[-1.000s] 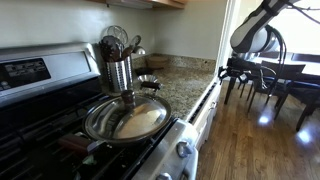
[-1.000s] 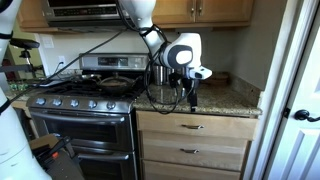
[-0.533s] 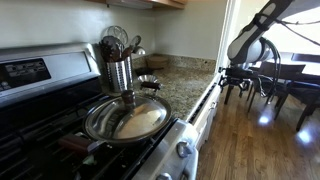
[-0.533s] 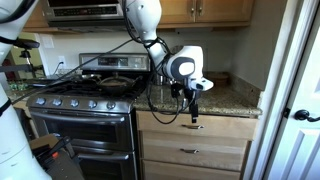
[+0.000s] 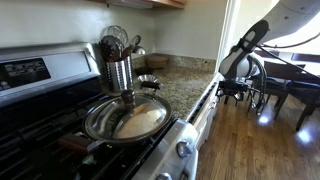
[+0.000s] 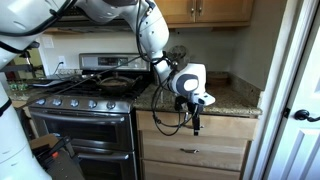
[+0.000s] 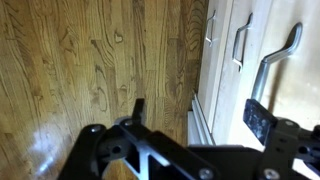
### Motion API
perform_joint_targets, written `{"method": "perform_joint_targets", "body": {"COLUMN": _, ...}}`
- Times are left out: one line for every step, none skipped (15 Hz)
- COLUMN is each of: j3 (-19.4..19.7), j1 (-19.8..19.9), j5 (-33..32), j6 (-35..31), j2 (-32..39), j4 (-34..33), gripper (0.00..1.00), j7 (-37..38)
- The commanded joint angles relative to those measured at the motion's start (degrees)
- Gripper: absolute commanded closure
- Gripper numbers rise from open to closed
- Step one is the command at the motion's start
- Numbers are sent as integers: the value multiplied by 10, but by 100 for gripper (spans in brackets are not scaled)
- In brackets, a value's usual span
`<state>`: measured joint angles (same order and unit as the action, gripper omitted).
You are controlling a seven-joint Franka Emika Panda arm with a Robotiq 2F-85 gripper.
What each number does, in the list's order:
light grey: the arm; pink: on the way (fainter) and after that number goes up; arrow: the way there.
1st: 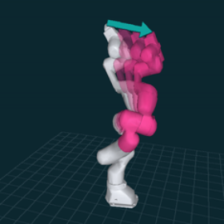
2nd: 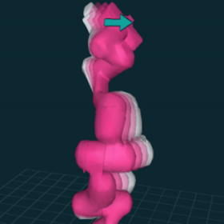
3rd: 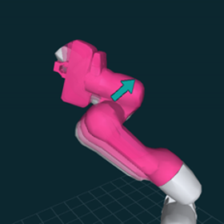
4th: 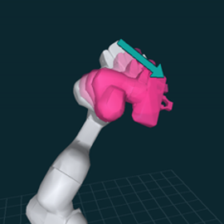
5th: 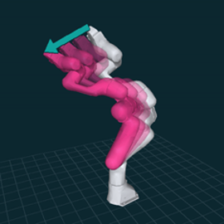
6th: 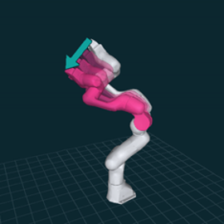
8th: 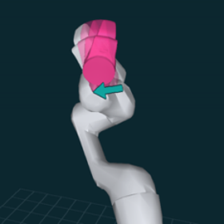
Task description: Open the top drawer at the bottom right of the stove
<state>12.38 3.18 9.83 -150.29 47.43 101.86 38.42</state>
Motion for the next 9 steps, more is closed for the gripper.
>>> {"method": "perform_joint_targets", "body": {"j3": -20, "j1": 17, "j5": 33, "j6": 7, "j2": 20, "j4": -31, "gripper": 0, "j7": -7}}
{"method": "perform_joint_targets", "body": {"j3": -26, "j1": 22, "j5": 41, "j6": -3, "j2": 21, "j4": -30, "gripper": 0, "j7": -12}}
{"method": "perform_joint_targets", "body": {"j3": -29, "j1": 25, "j5": 47, "j6": -7, "j2": 22, "j4": -32, "gripper": 0, "j7": -14}}
{"method": "perform_joint_targets", "body": {"j3": -33, "j1": 29, "j5": 54, "j6": -9, "j2": 23, "j4": -34, "gripper": 0, "j7": -17}}
{"method": "perform_joint_targets", "body": {"j3": -35, "j1": 31, "j5": 58, "j6": -8, "j2": 25, "j4": -38, "gripper": 0, "j7": -17}}
{"method": "perform_joint_targets", "body": {"j3": -36, "j1": 33, "j5": 62, "j6": -7, "j2": 28, "j4": -42, "gripper": 0, "j7": -17}}
{"method": "perform_joint_targets", "body": {"j3": -39, "j1": 36, "j5": 66, "j6": -6, "j2": 29, "j4": -44, "gripper": 0, "j7": -19}}
{"method": "perform_joint_targets", "body": {"j3": -40, "j1": 39, "j5": 69, "j6": -4, "j2": 34, "j4": -49, "gripper": 0, "j7": -17}}
{"method": "perform_joint_targets", "body": {"j3": -41, "j1": 41, "j5": 73, "j6": -4, "j2": 36, "j4": -51, "gripper": 0, "j7": -17}}
